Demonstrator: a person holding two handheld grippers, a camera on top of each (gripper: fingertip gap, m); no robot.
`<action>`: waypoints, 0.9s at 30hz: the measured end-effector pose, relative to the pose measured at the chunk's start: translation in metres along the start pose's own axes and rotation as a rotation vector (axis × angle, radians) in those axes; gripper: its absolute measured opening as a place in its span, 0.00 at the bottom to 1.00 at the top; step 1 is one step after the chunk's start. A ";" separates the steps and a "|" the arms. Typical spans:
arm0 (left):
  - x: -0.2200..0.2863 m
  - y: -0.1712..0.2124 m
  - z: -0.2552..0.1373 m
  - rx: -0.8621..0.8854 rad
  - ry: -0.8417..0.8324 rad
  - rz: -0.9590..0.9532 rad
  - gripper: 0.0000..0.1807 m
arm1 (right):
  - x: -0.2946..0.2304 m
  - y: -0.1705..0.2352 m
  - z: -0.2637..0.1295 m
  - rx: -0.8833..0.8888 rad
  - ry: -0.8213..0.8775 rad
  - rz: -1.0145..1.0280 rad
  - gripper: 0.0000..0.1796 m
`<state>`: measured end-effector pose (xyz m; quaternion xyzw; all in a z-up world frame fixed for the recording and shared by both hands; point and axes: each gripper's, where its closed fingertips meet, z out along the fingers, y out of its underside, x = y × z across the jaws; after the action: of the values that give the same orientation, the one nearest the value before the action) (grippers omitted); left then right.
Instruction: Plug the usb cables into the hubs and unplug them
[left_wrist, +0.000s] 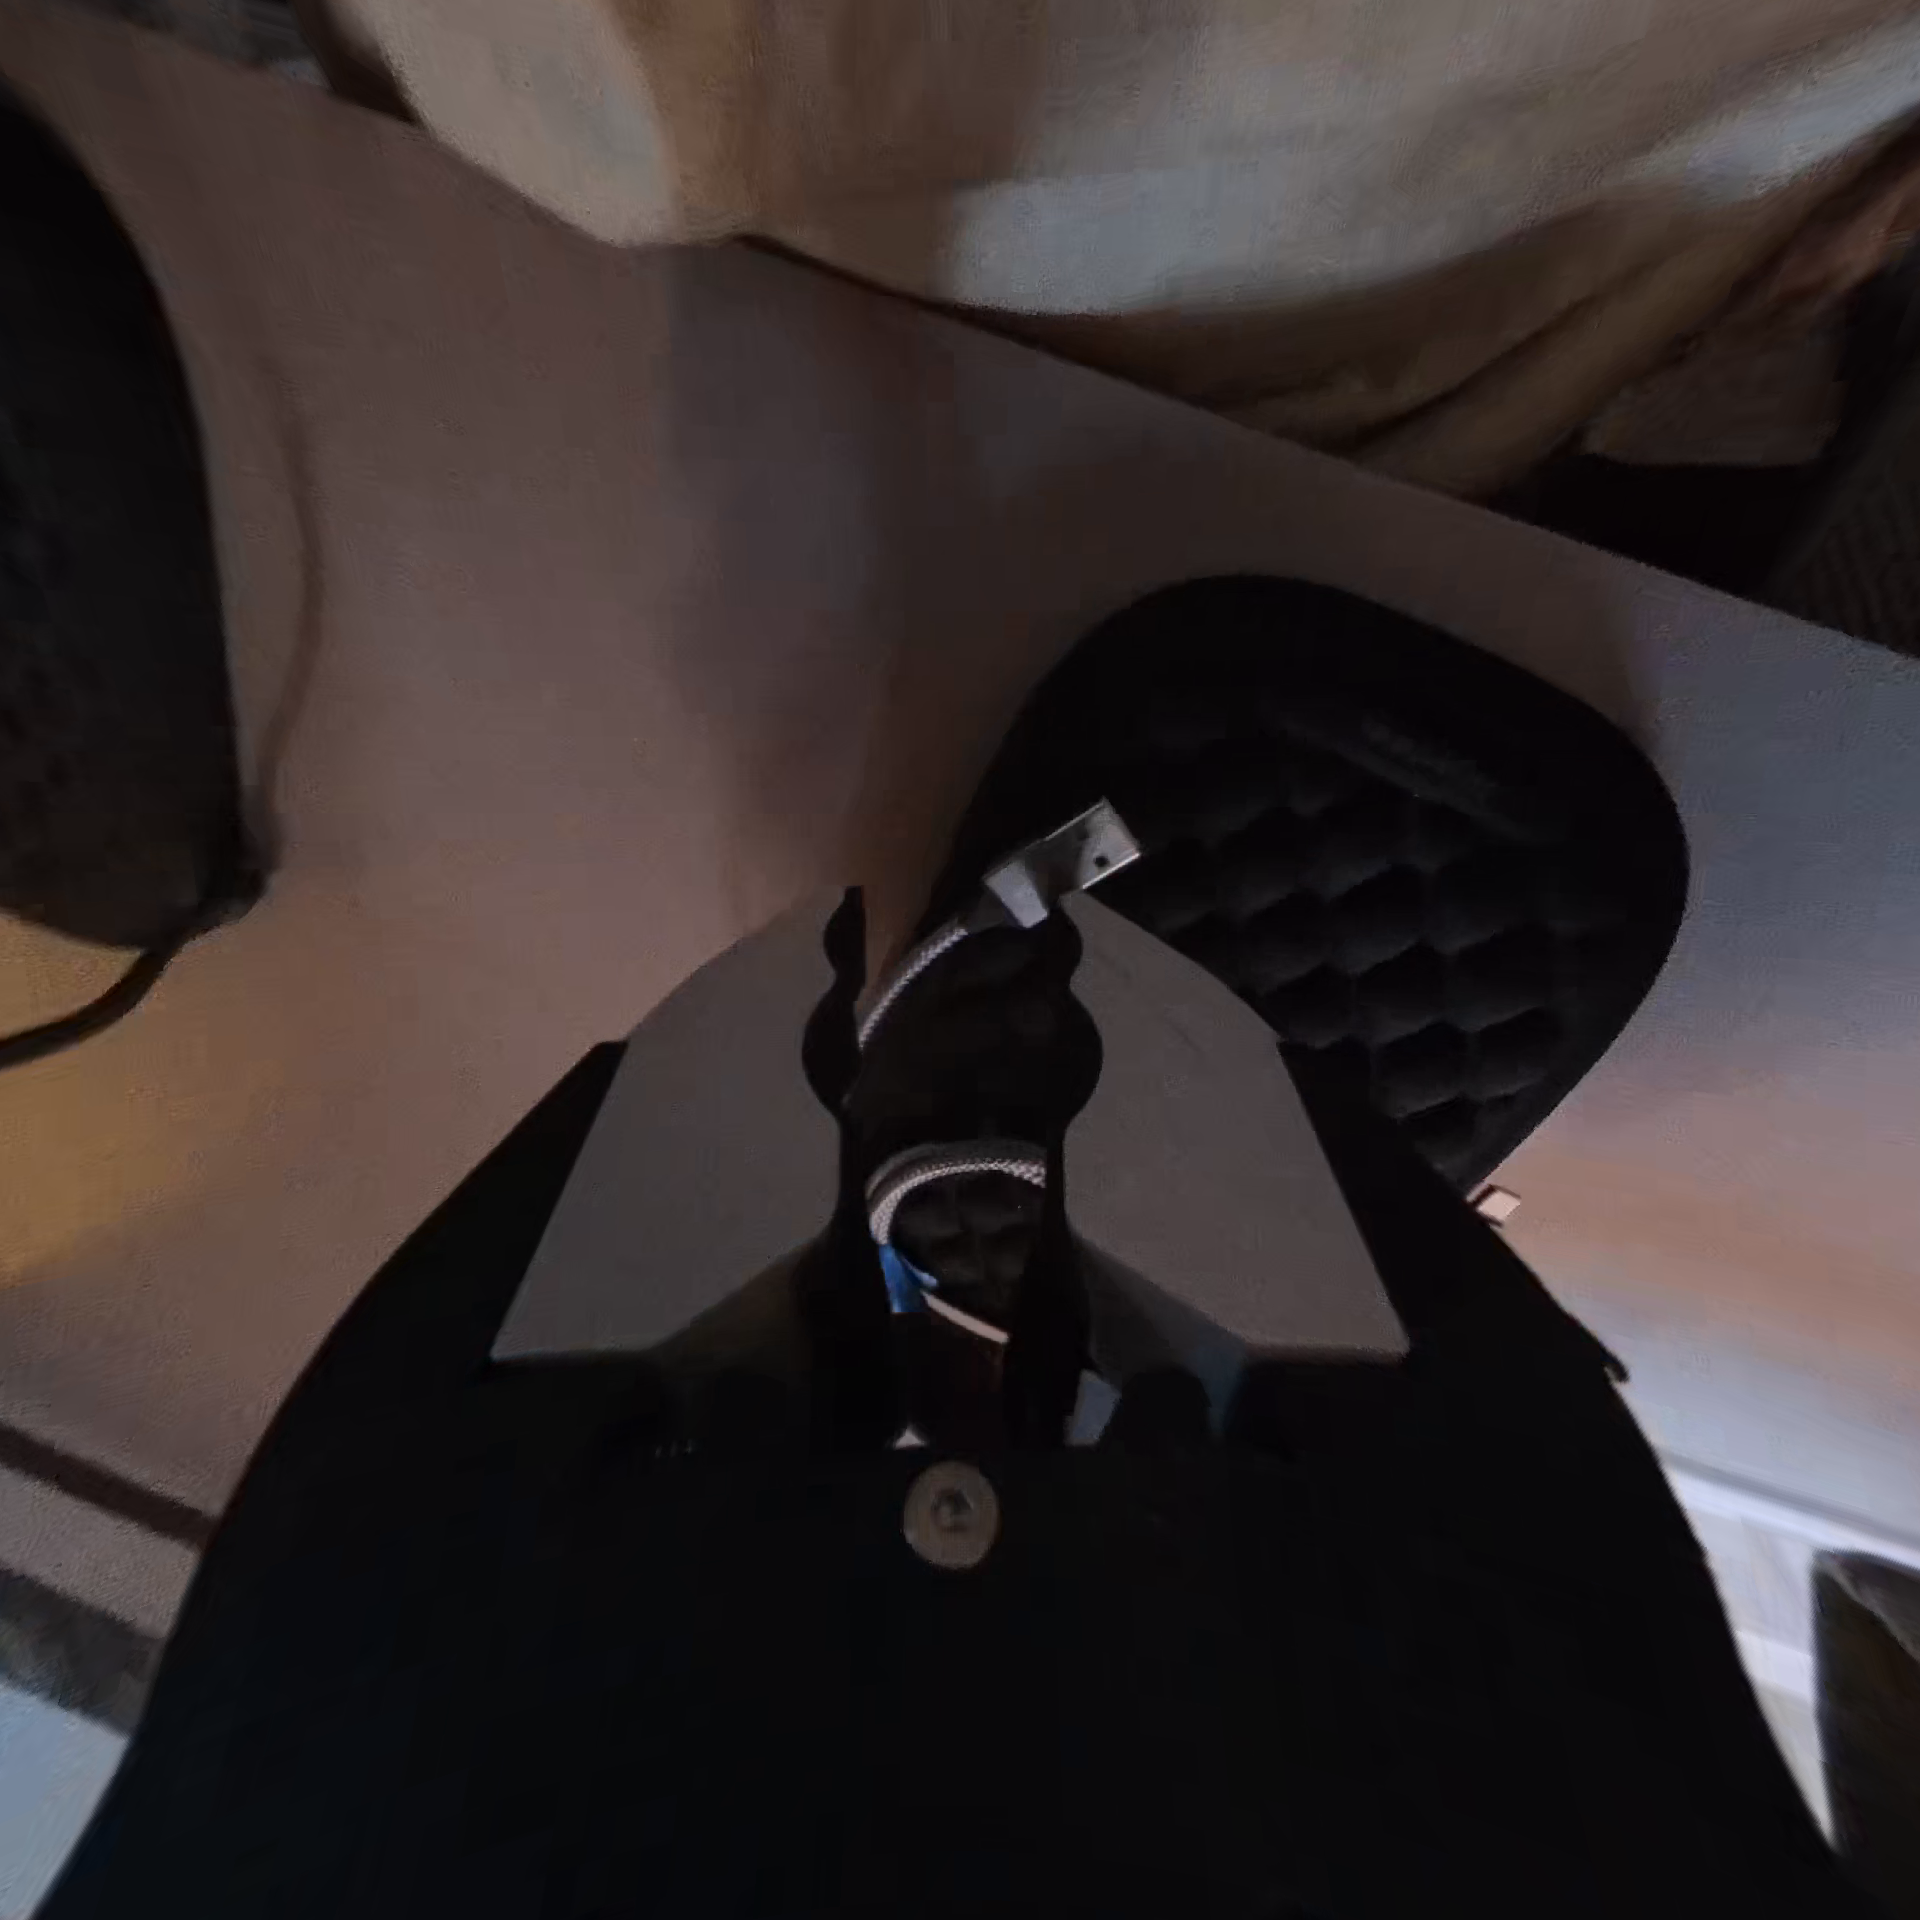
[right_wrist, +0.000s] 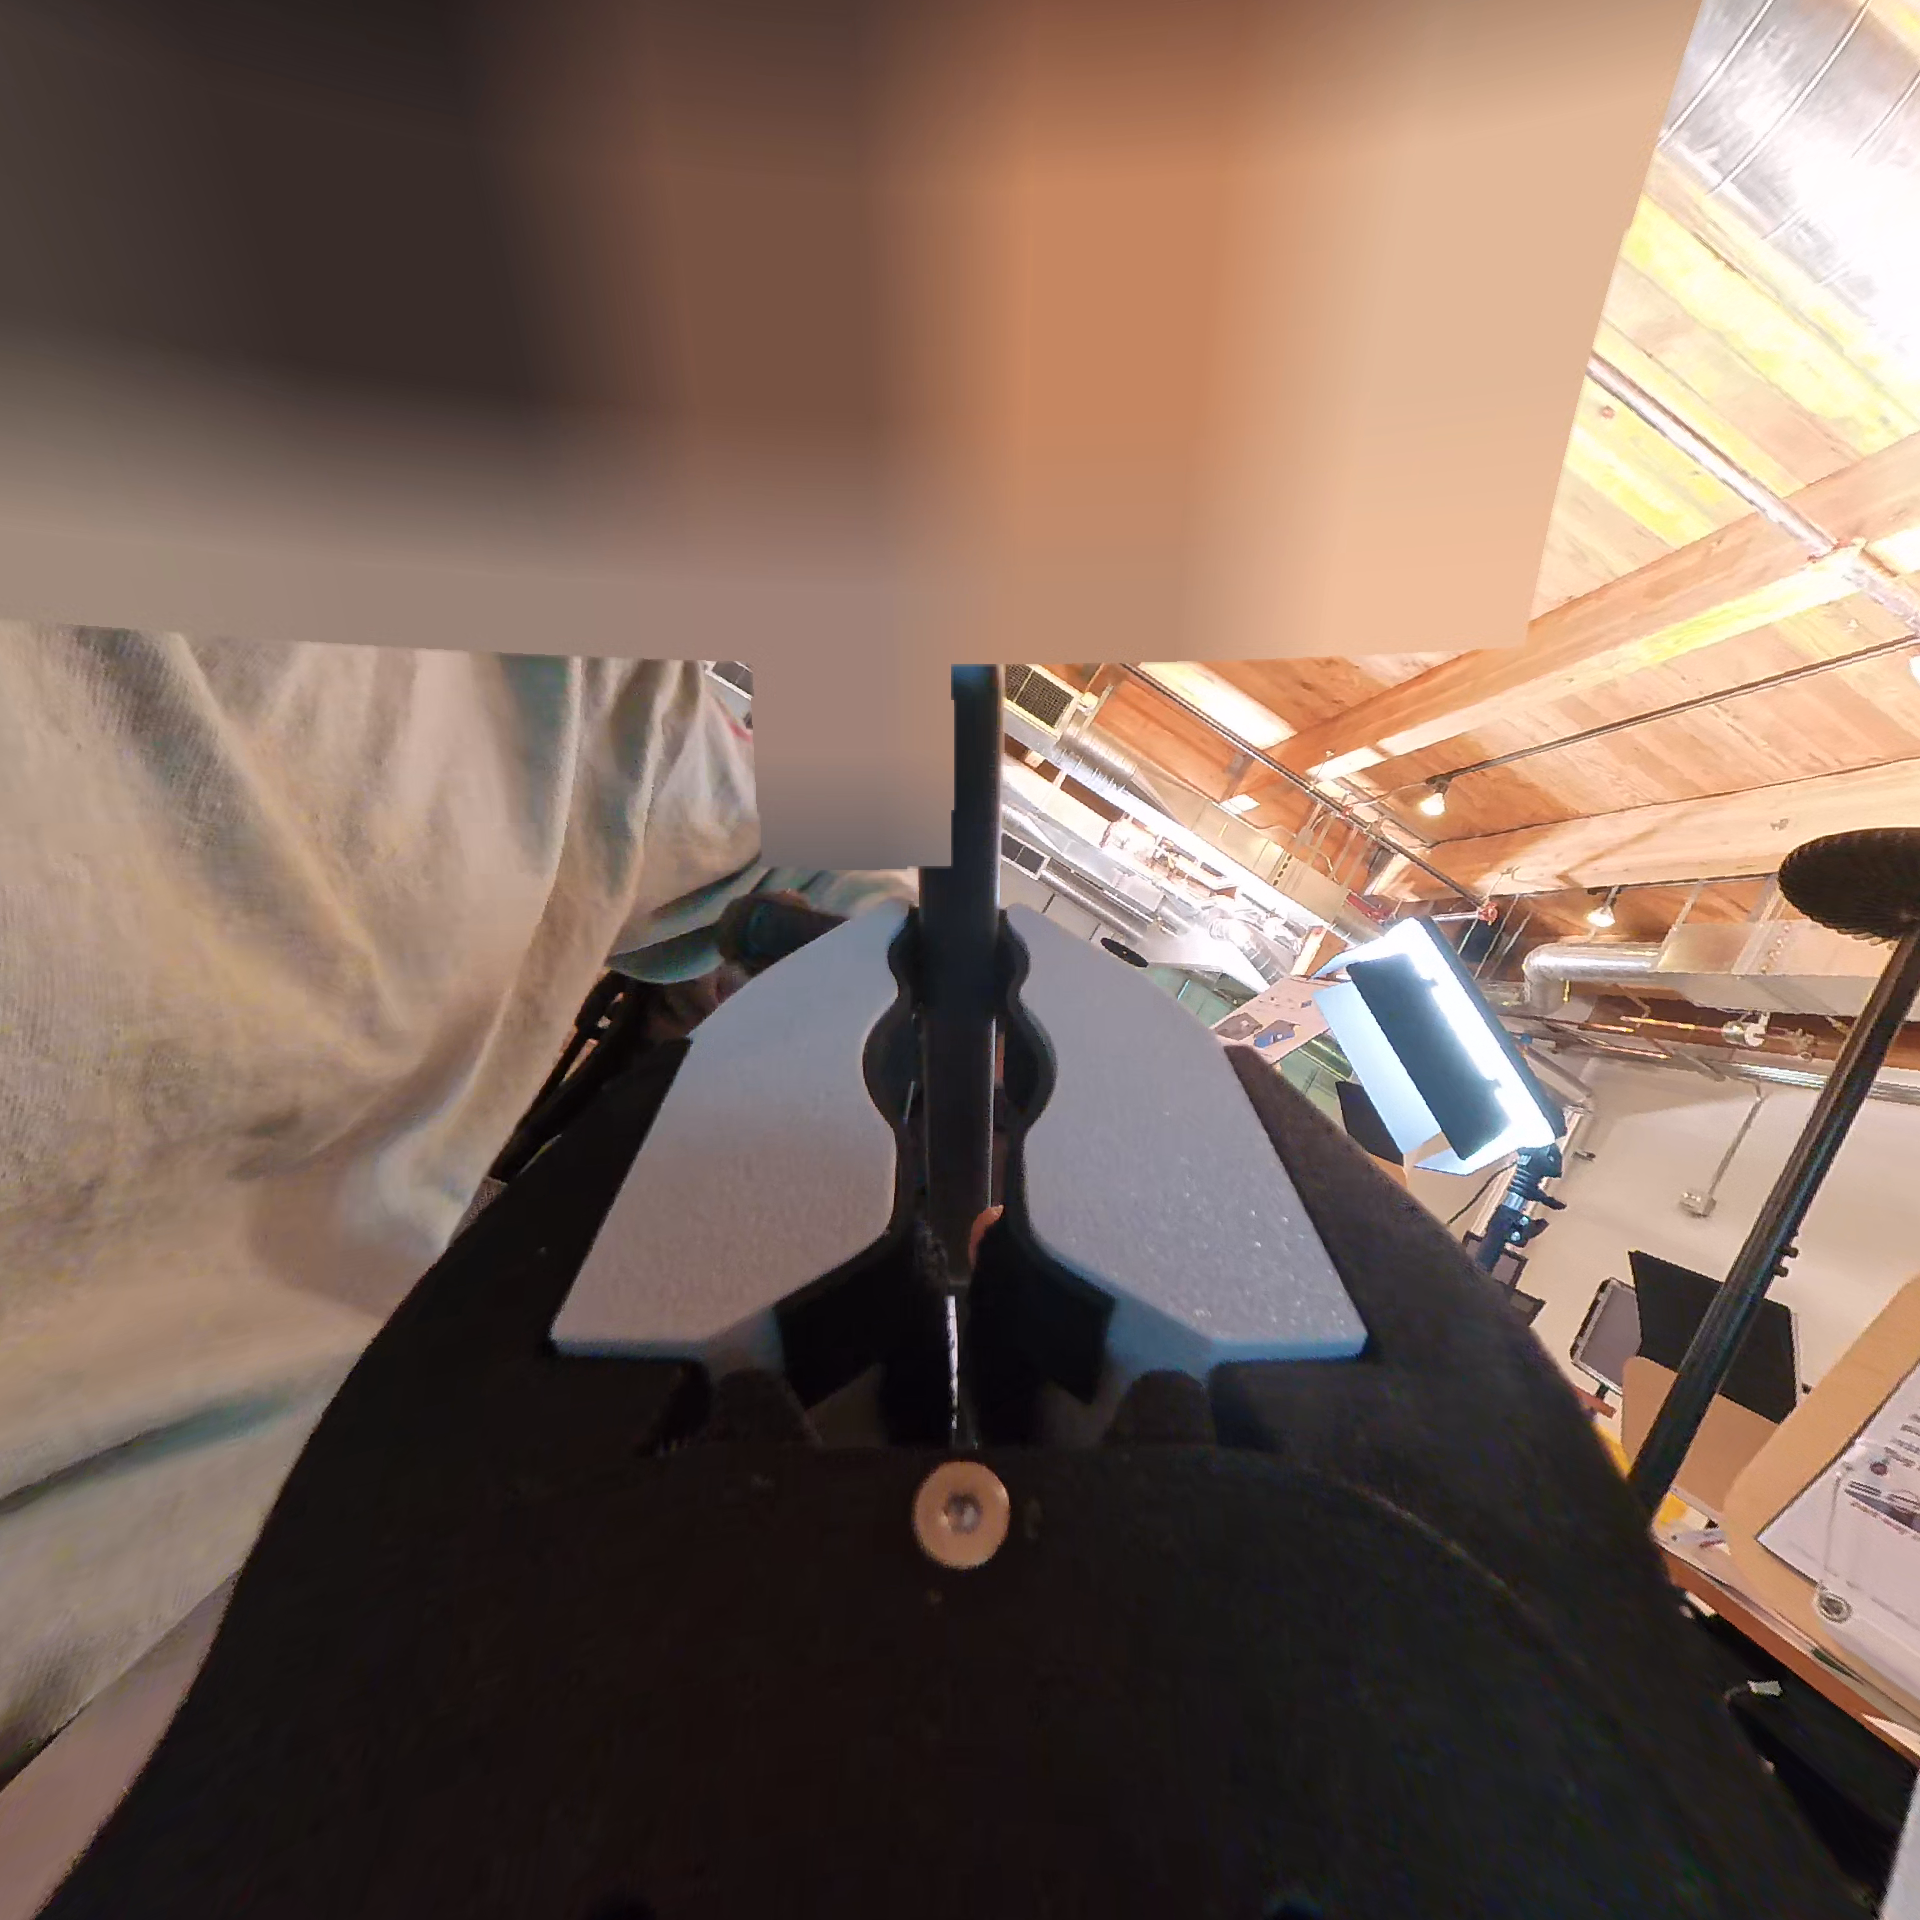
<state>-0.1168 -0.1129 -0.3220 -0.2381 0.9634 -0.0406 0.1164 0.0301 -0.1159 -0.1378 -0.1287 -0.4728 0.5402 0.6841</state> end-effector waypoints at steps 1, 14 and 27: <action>0.007 0.004 0.006 -0.019 0.064 0.025 0.17 | 0.001 -0.001 -0.001 -0.002 0.004 -0.005 0.07; -0.011 0.027 0.007 0.090 -0.011 -1.213 0.05 | 0.003 -0.003 -0.005 0.005 0.017 -0.002 0.07; -0.013 0.025 0.005 0.332 -0.158 -1.243 0.04 | 0.005 0.001 -0.006 -0.020 0.027 0.000 0.07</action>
<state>-0.1154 -0.0850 -0.3275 -0.7326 0.6152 -0.2314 0.1770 0.0339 -0.1090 -0.1386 -0.1429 -0.4691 0.5336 0.6890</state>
